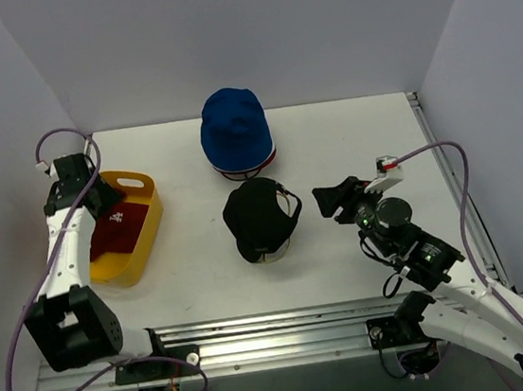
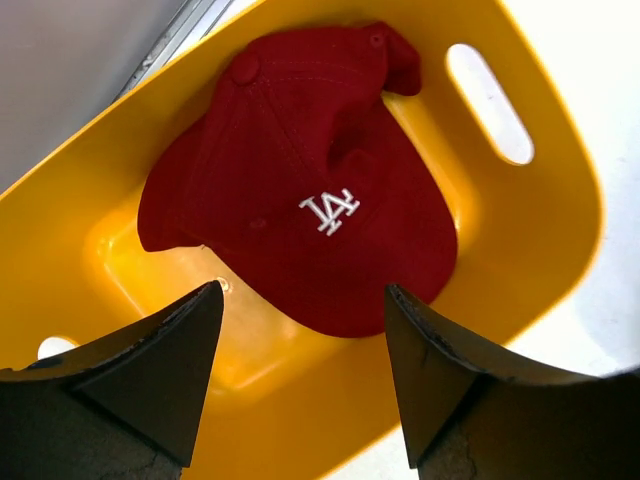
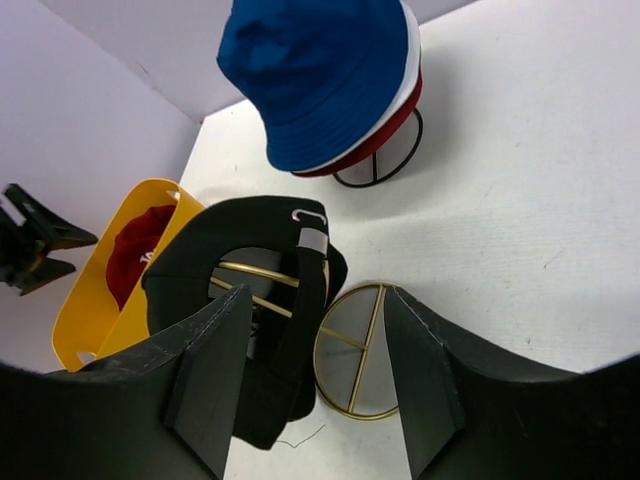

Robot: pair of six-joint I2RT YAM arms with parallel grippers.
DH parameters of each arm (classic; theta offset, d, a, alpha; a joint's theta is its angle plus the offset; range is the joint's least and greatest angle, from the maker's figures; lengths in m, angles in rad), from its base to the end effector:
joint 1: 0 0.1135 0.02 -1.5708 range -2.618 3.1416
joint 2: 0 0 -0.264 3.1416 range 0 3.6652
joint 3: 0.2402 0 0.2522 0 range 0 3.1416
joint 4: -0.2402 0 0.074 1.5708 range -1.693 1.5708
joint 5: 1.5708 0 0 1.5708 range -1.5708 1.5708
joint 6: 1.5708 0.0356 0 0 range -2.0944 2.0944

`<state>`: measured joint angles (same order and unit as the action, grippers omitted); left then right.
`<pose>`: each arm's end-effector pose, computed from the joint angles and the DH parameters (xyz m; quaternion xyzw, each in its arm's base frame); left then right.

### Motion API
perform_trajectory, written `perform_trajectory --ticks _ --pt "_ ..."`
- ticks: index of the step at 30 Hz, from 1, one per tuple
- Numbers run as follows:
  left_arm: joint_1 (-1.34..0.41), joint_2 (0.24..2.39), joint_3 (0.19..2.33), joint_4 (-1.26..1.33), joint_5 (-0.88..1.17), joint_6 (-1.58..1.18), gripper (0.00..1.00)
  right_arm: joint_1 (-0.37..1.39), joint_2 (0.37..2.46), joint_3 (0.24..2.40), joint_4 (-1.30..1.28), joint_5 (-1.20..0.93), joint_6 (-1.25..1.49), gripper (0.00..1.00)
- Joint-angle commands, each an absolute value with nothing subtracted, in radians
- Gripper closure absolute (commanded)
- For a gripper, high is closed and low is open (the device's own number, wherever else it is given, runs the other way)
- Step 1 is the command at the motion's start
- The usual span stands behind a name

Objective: Stack the hats

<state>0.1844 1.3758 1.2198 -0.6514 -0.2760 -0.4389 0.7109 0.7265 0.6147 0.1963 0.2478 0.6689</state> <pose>0.2882 0.0636 0.3155 -0.3306 0.8592 0.0798 0.3822 0.1428 0.1114 0.3303 0.0769 0.6732 0.4006 0.6168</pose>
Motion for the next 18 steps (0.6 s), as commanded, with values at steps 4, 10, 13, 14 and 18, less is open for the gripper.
perform_trajectory --ticks 4,10,13,14,18 --pt "0.196 1.528 1.341 -0.618 -0.331 -0.393 0.26 0.703 0.568 0.652 0.121 0.252 0.614 0.48" --pt "0.204 1.653 1.426 -0.624 -0.399 -0.373 0.26 0.703 0.488 0.626 0.11 0.235 0.604 0.48" --pt "0.21 1.713 1.469 -0.629 -0.403 -0.362 0.26 0.703 0.491 0.615 0.121 0.224 0.6 0.48" --pt "0.21 1.724 1.476 -0.623 -0.402 -0.354 0.27 0.703 0.497 0.611 0.132 0.219 0.598 0.48" --pt "0.213 1.794 1.493 -0.617 -0.416 -0.348 0.29 0.704 0.525 0.609 0.156 0.186 0.594 0.48"
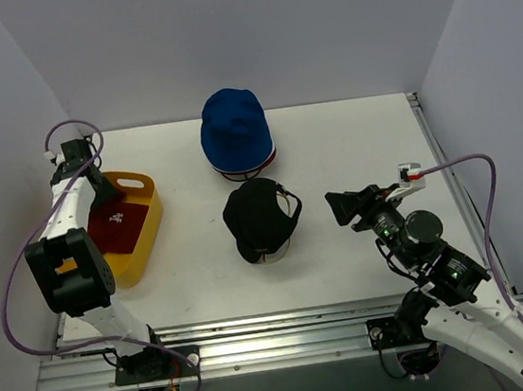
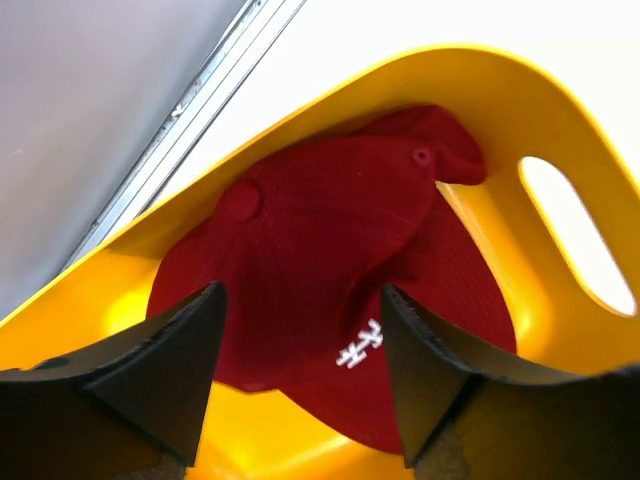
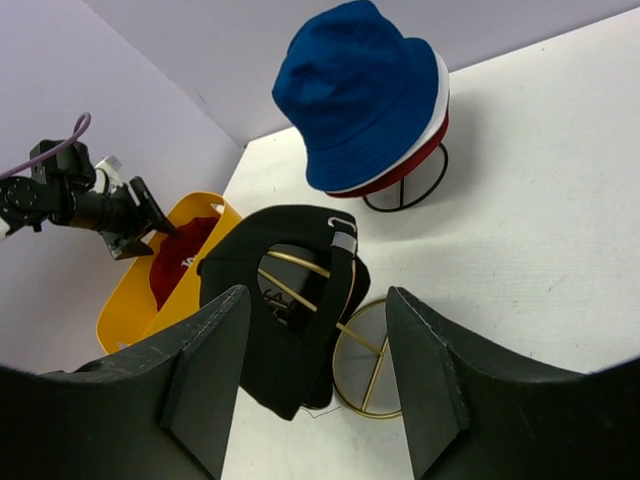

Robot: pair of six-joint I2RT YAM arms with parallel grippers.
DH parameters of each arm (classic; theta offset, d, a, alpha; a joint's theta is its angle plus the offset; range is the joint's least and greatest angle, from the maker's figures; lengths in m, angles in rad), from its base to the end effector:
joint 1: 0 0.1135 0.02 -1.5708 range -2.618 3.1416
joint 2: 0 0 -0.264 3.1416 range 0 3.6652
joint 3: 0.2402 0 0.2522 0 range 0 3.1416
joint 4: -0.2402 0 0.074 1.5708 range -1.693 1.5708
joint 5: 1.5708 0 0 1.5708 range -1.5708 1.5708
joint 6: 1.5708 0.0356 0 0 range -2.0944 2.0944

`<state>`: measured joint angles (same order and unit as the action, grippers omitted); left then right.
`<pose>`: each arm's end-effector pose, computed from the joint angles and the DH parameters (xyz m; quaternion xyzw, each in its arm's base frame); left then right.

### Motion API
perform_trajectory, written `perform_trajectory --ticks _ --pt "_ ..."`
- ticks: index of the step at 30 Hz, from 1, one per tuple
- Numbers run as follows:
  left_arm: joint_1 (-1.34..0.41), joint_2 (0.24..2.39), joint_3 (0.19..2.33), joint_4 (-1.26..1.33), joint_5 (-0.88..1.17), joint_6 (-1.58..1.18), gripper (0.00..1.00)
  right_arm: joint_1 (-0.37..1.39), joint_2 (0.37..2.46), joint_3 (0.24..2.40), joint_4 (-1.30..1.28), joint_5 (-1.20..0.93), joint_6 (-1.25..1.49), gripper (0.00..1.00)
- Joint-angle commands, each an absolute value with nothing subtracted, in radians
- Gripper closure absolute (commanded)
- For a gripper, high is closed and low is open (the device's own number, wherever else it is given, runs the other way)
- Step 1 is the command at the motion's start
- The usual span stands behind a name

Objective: Stack the hats

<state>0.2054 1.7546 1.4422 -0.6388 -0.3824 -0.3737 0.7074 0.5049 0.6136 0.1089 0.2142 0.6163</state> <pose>0.3712 0.0909 0.2677 -0.3225 0.8796 0.1552 0.3135 0.1054 0.0801 0.3509 0.0549 0.6257 0.4236 0.6527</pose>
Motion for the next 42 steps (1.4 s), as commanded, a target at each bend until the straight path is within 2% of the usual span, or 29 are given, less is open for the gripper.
perform_trajectory --ticks 1,4,5,7,8,9,21,28,35,38,39,42 --pt "0.216 1.824 1.508 -0.624 -0.419 -0.35 0.32 0.704 0.531 0.611 0.155 0.183 0.592 0.48" --pt "0.227 1.851 1.529 -0.641 -0.425 -0.347 0.44 0.704 0.528 0.612 0.156 0.183 0.591 0.48" --pt "0.229 1.858 1.538 -0.641 -0.426 -0.339 0.57 0.704 0.525 0.611 0.156 0.183 0.589 0.48" --pt "0.236 1.856 1.546 -0.644 -0.426 -0.328 0.75 0.703 0.515 0.611 0.152 0.186 0.589 0.48" --pt "0.244 1.849 1.554 -0.649 -0.431 -0.324 0.9 0.704 0.512 0.611 0.15 0.186 0.589 0.48" --pt "0.247 1.845 1.56 -0.66 -0.448 -0.321 0.97 0.704 0.508 0.612 0.15 0.186 0.589 0.48" --pt "0.25 1.701 1.655 -0.722 -0.482 -0.333 0.97 0.704 0.517 0.612 0.146 0.158 0.581 0.48" --pt "0.247 1.576 1.73 -0.732 -0.356 -0.321 0.98 0.704 0.508 0.612 0.143 0.158 0.566 0.46" --pt "0.206 1.361 1.744 -0.729 -0.098 -0.328 0.98 0.706 0.515 0.653 0.13 0.126 0.537 0.44" --pt "0.157 1.247 1.724 -0.674 0.139 -0.313 0.98 0.706 0.529 0.707 0.115 0.069 0.517 0.43" --pt "0.14 1.221 1.698 -0.623 0.284 -0.308 0.98 0.706 0.535 0.721 0.117 0.042 0.503 0.41" --pt "0.024 1.135 1.643 -0.534 0.492 -0.295 0.98 0.706 0.552 0.794 0.117 -0.05 0.463 0.34"
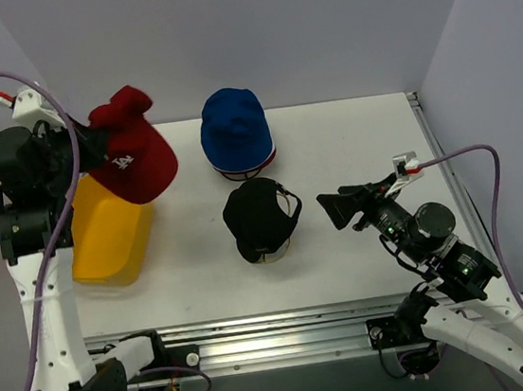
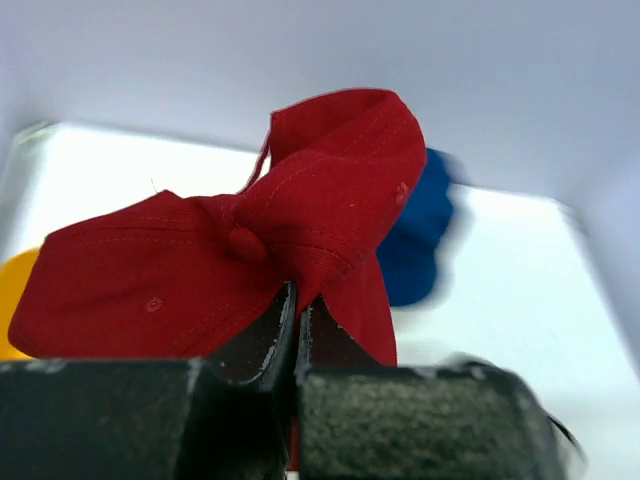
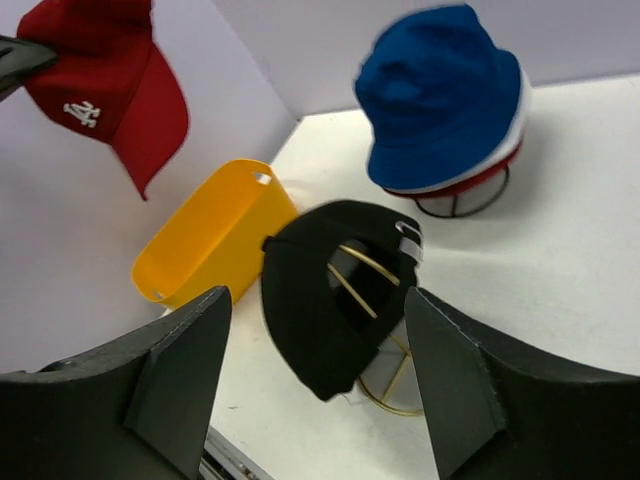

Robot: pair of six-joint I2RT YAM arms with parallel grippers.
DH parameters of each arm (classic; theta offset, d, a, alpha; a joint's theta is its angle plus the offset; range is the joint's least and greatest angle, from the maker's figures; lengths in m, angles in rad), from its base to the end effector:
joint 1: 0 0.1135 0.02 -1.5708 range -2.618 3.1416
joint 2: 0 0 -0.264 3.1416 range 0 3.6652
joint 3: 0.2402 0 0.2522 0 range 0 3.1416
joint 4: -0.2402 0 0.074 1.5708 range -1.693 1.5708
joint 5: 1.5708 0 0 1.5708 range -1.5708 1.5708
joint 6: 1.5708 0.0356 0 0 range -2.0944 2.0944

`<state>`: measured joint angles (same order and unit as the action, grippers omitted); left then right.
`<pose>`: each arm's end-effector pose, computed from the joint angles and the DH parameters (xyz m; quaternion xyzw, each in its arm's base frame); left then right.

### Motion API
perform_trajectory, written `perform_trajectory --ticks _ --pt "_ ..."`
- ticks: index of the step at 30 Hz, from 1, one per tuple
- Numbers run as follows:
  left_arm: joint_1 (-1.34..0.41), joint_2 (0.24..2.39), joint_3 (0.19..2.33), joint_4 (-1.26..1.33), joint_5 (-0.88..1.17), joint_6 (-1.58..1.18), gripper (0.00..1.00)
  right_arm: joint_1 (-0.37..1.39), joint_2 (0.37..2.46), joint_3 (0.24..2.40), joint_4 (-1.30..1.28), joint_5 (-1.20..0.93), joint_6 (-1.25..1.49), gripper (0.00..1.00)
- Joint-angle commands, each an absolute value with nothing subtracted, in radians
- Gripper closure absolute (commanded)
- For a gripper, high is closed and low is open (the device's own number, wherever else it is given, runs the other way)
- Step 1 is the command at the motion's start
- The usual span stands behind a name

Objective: Stack the hats

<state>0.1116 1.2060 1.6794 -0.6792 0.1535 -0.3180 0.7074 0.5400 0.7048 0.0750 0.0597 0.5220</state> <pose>0.2226 0.0195 0.5029 -0.1177 0.7662 -0.1240 0.6194 0.1015 0.0840 0.3746 -0.0337 0.6167 0.4384 0.6530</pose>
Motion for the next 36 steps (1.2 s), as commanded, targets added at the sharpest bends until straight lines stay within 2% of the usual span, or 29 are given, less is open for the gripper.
perform_trajectory --ticks 1,6,9,13,18,24,29,36 --pt "-0.006 1.112 1.635 -0.52 0.618 -0.293 0.98 0.706 0.564 0.834 0.132 -0.072 0.442 0.34" --pt "-0.254 1.054 1.614 -0.518 0.802 -0.19 0.98 0.706 0.69 0.974 0.089 -0.269 0.391 0.31" --pt "-0.316 1.045 1.603 -0.509 0.954 -0.179 0.98 0.706 0.727 1.009 0.094 -0.356 0.411 0.31" --pt "-0.374 1.025 1.537 -0.474 1.098 -0.167 0.98 0.706 0.695 0.994 0.136 -0.338 0.547 0.29" --pt "-0.423 0.999 1.447 -0.408 1.198 -0.138 0.98 0.707 0.606 0.905 0.259 -0.305 0.741 0.27" --pt "-0.431 0.999 1.43 -0.237 1.287 -0.254 0.98 0.707 0.603 0.867 0.216 -0.353 0.68 0.28" --pt "-0.43 1.017 1.439 -0.132 1.341 -0.334 0.98 0.707 0.615 0.799 0.245 -0.374 0.733 0.29" --pt "-0.431 0.997 1.355 -0.018 1.405 -0.334 0.98 0.707 0.561 0.804 0.285 -0.264 0.877 0.27"
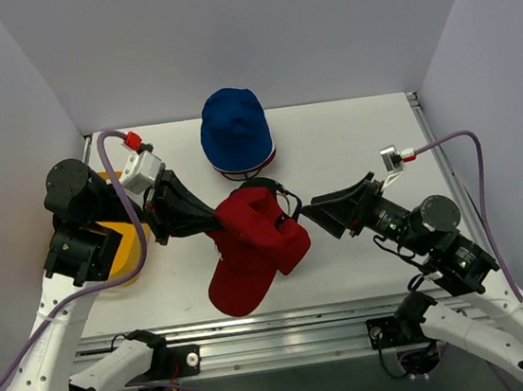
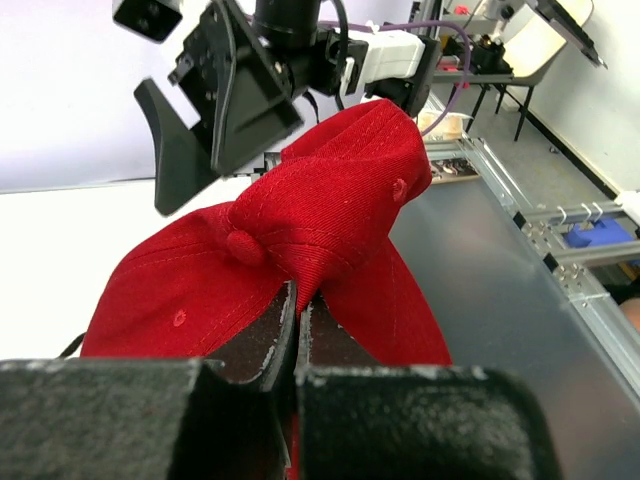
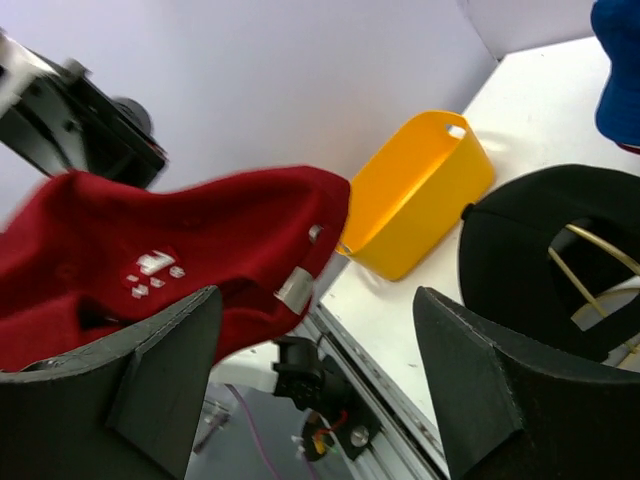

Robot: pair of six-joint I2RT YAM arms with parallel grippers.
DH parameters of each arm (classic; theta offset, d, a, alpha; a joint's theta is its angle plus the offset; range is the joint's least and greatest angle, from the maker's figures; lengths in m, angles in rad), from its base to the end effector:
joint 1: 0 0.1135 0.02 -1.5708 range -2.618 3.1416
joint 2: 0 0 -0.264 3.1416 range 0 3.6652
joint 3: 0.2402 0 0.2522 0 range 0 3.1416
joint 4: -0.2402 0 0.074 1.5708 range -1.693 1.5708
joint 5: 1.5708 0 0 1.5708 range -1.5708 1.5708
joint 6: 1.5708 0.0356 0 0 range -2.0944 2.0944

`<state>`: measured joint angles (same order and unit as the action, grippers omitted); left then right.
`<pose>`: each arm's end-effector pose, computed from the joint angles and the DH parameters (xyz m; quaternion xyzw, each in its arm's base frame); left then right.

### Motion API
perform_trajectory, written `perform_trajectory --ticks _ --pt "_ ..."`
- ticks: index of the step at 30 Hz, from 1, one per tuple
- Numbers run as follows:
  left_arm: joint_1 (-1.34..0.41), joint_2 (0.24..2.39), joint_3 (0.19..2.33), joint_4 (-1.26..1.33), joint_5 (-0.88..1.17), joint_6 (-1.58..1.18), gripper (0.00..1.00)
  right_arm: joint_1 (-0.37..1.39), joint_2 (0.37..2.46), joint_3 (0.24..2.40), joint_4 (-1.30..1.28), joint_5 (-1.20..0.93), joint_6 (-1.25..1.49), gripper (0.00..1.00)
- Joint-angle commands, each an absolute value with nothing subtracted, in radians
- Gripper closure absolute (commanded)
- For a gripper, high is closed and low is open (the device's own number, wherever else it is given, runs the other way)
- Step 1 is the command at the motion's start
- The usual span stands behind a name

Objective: Stack the hats

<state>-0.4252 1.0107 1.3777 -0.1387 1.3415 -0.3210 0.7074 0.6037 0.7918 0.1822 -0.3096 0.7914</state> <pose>0.1377 -0.1004 0.4996 0.5114 0.4612 -0.5836 0.4303 0.0938 0.0945 0.4072 -0.1037 0.5629 0.6192 0.5376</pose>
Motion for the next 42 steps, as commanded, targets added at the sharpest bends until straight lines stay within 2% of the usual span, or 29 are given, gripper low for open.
perform_trajectory --ticks 1,12,22,42 --pt "-0.43 0.997 1.342 0.029 1.41 -0.334 0.98 0.707 0.56 0.805 0.294 -0.265 0.891 0.27" --pt "-0.436 1.045 1.33 0.074 1.428 -0.327 0.97 0.707 0.678 0.845 0.245 -0.333 0.968 0.29" --pt "-0.446 1.069 1.301 0.106 1.43 -0.308 0.98 0.71 0.756 0.821 0.324 -0.406 0.946 0.38" --pt "-0.454 1.103 1.304 0.115 1.428 -0.288 0.98 0.724 0.693 0.713 0.382 -0.477 0.931 0.42"
